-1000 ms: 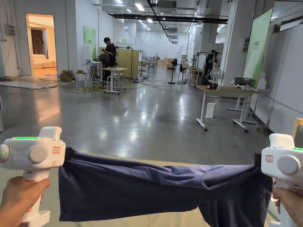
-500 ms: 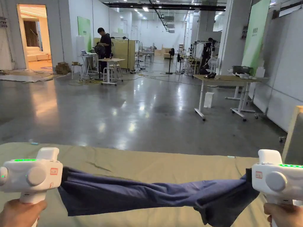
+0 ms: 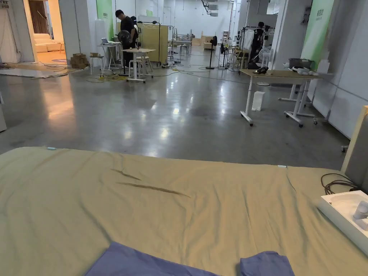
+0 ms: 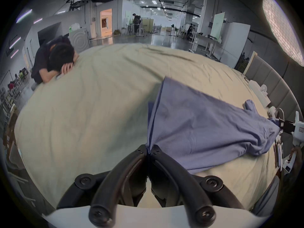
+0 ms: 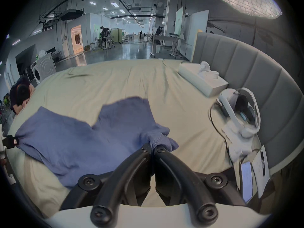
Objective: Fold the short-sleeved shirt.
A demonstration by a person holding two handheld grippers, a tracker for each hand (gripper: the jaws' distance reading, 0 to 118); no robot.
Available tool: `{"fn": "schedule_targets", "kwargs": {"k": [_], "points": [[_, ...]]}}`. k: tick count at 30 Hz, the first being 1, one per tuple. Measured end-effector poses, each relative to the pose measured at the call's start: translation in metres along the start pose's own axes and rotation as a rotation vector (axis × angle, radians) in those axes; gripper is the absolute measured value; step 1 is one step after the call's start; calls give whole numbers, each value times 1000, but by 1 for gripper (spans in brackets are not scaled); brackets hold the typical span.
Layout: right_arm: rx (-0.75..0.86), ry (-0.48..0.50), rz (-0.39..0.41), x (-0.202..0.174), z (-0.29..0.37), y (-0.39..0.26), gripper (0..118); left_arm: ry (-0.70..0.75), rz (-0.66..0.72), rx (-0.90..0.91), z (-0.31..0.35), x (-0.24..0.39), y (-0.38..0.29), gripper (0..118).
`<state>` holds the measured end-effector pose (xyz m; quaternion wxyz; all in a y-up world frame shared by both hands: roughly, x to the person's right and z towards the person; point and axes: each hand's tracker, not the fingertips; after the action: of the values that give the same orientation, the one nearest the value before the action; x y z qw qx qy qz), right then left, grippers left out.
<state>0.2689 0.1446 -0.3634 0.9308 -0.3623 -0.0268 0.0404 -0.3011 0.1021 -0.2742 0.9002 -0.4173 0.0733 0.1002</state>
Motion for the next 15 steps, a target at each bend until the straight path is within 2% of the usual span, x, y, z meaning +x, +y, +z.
{"fn": "schedule_targets", "kwargs": {"k": [7,8,9,10,12,14,15], "points": [[-66,-10,7,8,-8,-45,2,-24,34,-93,-14,-5,-44,5],[-66,-11,9,8,-11,-47,2,-15,34,-77,-10,-3,-42,8],[-65,-14,13,7,-10,-47,5,5,34,-69,-8,-1,-38,17],[-61,-22,18,5,-7,-46,9,17,30,-64,-5,0,-34,26],[-12,-37,20,1,4,-40,30,1,29,-14,7,-1,-27,49],[72,-15,5,-3,20,-28,41,-47,38,75,24,2,-16,53],[119,-3,0,-5,29,-21,54,-57,35,127,33,3,-11,54]]}}
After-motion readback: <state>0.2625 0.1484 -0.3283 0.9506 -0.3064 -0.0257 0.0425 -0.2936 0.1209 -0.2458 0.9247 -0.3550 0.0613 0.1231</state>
